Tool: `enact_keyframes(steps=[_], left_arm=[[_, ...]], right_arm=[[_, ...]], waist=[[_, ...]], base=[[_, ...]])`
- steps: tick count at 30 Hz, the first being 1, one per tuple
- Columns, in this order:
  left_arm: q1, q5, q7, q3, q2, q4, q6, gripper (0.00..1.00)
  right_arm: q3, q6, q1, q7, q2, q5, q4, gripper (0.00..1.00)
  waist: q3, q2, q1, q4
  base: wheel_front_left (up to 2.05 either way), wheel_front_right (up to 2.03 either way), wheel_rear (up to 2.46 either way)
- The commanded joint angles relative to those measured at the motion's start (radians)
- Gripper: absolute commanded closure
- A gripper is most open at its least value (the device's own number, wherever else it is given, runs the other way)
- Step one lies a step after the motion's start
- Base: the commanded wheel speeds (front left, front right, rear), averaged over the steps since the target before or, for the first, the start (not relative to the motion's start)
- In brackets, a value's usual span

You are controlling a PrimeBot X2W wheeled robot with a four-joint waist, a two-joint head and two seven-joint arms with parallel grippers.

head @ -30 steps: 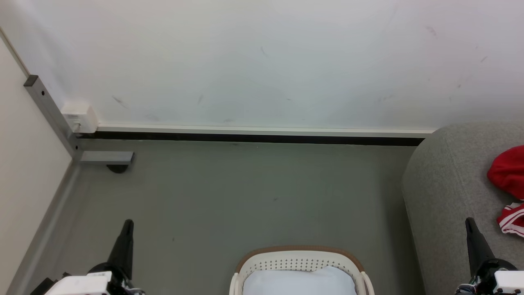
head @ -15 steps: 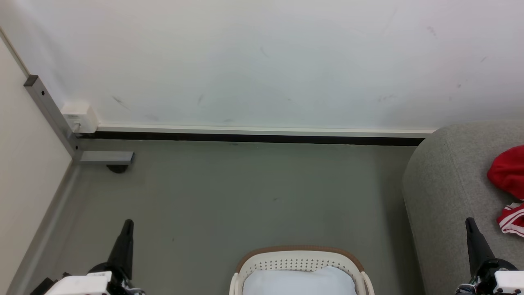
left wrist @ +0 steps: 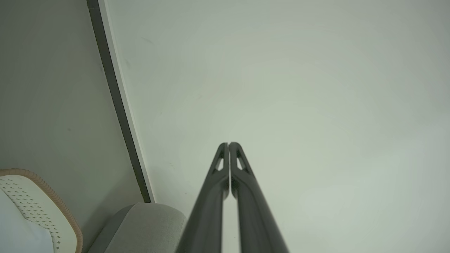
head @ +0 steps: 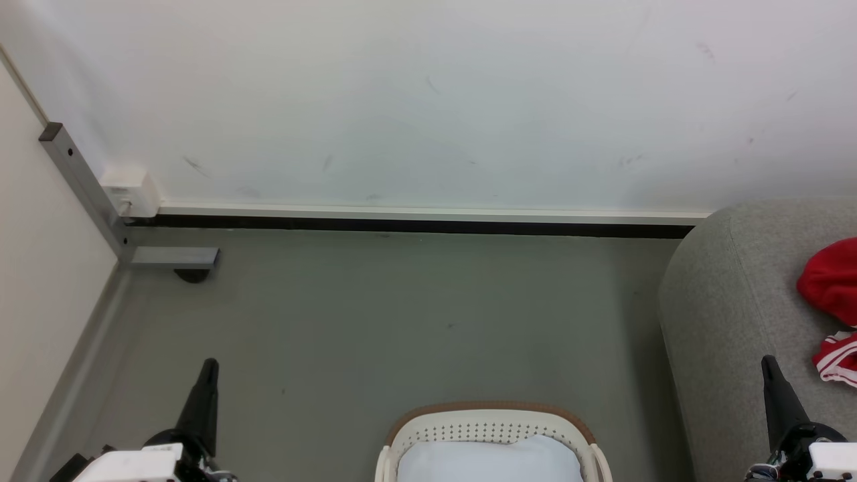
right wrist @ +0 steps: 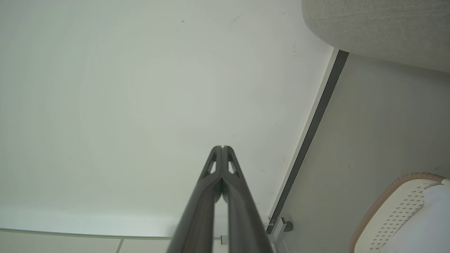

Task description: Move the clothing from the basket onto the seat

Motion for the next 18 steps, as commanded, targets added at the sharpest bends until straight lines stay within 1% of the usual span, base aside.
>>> enact_keyframes(steps=[1,18], left_arm=[[-0.008,-0.012,0.004,0.001,0.007,-0.003,-0.004,1.00],[-0.008,-0.012,0.004,0.001,0.007,-0.003,-0.004,1.00]], right_arm=[[-0.005,-0.002,-0.012,0.001,0.001,-0.007,0.002,1.00],[-0.005,-0.002,-0.012,0.002,0.001,-0.008,0.002,1.00]], waist=[[0.000,-0.0001,0.0000,0.000],[0.000,-0.0001,0.0000,0.000]], base=[[0.00,0.00,0.00],[0.00,0.00,0.00]])
